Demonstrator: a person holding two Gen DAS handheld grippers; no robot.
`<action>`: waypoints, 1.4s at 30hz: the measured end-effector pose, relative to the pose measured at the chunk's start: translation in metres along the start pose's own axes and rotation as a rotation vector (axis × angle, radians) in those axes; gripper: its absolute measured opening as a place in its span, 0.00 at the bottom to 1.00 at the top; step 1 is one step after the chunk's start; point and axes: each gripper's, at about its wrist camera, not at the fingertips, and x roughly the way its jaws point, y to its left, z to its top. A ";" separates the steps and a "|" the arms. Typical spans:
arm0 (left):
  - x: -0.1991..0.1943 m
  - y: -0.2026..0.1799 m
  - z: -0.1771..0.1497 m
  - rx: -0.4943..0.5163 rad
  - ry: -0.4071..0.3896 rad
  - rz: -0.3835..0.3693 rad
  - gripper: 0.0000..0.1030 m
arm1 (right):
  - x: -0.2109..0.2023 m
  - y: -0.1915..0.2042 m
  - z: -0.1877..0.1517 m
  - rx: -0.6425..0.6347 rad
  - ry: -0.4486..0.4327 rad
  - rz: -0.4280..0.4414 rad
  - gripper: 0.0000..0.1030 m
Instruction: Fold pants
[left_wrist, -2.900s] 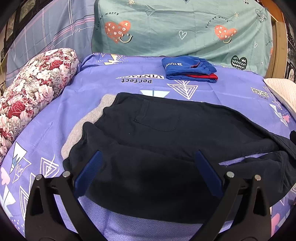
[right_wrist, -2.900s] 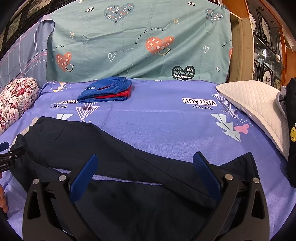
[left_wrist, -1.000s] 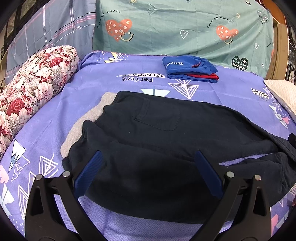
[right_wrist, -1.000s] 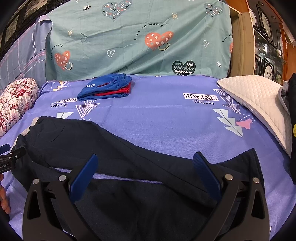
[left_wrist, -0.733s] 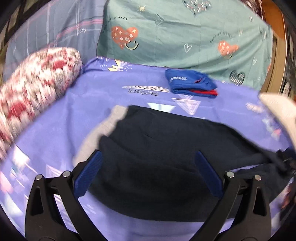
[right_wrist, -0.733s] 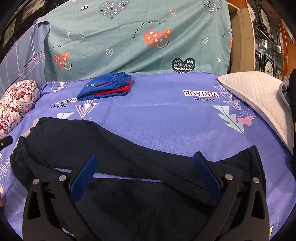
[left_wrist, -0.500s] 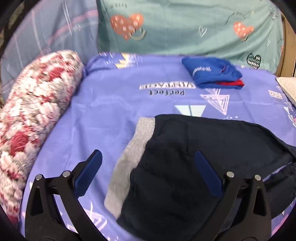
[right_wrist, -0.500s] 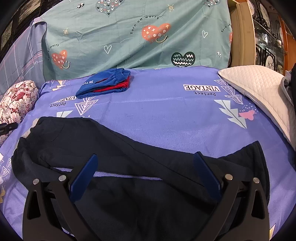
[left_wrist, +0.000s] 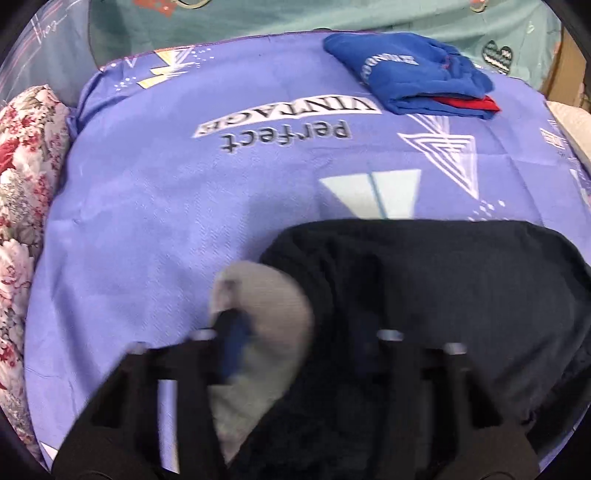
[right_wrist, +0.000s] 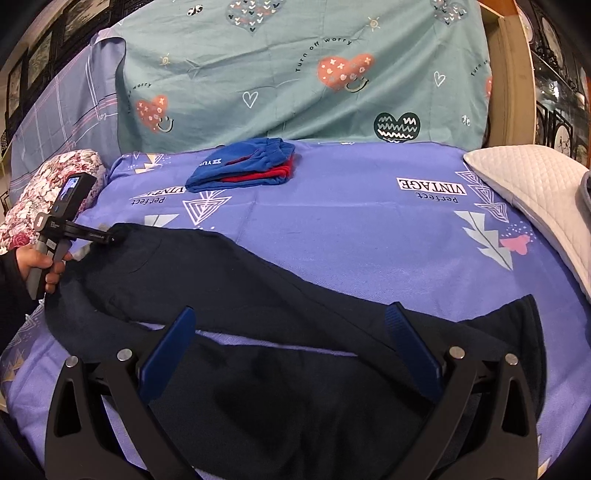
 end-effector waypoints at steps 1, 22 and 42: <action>-0.006 -0.003 -0.003 0.017 -0.018 0.006 0.32 | -0.012 -0.008 0.002 -0.019 -0.026 -0.056 0.99; -0.021 0.011 -0.018 -0.114 -0.132 -0.013 0.25 | 0.017 -0.106 -0.034 -0.431 0.396 -0.131 0.04; -0.081 0.096 -0.002 -0.359 -0.239 0.003 0.24 | 0.107 -0.154 0.163 -0.094 0.267 0.001 0.37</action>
